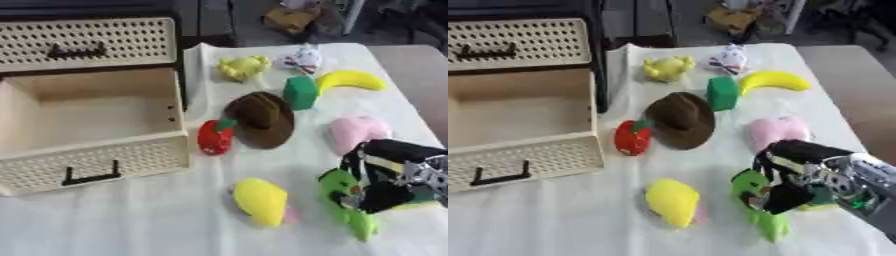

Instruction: Pick up objects from table and place into drawer.

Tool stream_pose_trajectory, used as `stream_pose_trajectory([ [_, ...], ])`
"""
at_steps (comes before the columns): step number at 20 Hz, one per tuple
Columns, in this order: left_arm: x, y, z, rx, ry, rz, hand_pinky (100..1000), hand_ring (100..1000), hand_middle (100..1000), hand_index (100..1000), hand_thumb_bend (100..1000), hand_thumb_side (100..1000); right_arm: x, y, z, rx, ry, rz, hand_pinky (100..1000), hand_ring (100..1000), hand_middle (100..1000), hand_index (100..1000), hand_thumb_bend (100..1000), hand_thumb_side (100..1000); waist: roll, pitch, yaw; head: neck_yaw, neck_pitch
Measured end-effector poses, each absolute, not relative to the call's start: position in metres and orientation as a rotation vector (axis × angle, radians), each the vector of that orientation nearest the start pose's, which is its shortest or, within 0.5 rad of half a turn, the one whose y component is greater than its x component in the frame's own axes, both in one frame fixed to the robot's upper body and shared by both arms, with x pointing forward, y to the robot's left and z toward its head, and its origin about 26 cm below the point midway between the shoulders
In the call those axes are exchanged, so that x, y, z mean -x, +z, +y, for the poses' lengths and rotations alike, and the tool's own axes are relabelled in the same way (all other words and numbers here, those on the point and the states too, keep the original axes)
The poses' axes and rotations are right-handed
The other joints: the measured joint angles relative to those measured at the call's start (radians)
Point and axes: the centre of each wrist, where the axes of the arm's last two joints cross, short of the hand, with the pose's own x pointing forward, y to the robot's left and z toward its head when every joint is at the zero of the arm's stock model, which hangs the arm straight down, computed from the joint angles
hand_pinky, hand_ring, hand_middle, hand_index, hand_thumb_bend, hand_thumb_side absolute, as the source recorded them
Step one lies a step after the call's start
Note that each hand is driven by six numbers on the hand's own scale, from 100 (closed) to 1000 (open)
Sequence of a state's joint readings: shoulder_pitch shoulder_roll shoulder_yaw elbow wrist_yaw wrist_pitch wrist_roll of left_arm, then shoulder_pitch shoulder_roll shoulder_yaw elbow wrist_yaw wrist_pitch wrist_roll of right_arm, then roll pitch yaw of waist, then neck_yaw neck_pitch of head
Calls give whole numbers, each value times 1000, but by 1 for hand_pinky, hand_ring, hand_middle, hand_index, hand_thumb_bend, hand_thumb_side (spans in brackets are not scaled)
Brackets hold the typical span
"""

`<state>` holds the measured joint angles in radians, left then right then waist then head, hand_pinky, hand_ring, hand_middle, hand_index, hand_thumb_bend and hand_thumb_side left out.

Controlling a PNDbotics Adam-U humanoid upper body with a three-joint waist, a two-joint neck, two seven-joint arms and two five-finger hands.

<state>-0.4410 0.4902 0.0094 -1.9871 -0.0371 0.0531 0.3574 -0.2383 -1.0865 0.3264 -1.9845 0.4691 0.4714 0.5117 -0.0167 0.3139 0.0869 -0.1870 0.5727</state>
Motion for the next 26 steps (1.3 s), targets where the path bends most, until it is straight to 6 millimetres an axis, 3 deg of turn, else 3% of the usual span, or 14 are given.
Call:
stream_pose_trajectory([
  [5,-308,255,271,-509,-116,-2425,515,564,543,741,100,1000,-280,208,-311,855,1437,-1046,188,477,499,648,217,359,0,1,-2,0,-3],
  [14,-308,255,271,-508,-117,-2423,508,559,541,738,100,1000,-286,228,-307,947,1418,-1191,155,457,478,635,203,398,-4,1,-4,1,-4],
  [26,-308,255,270,-495,-122,-2414,501,555,540,739,100,1000,-296,301,-284,1156,1401,-1540,131,439,448,627,193,437,-14,-18,34,0,-19],
])
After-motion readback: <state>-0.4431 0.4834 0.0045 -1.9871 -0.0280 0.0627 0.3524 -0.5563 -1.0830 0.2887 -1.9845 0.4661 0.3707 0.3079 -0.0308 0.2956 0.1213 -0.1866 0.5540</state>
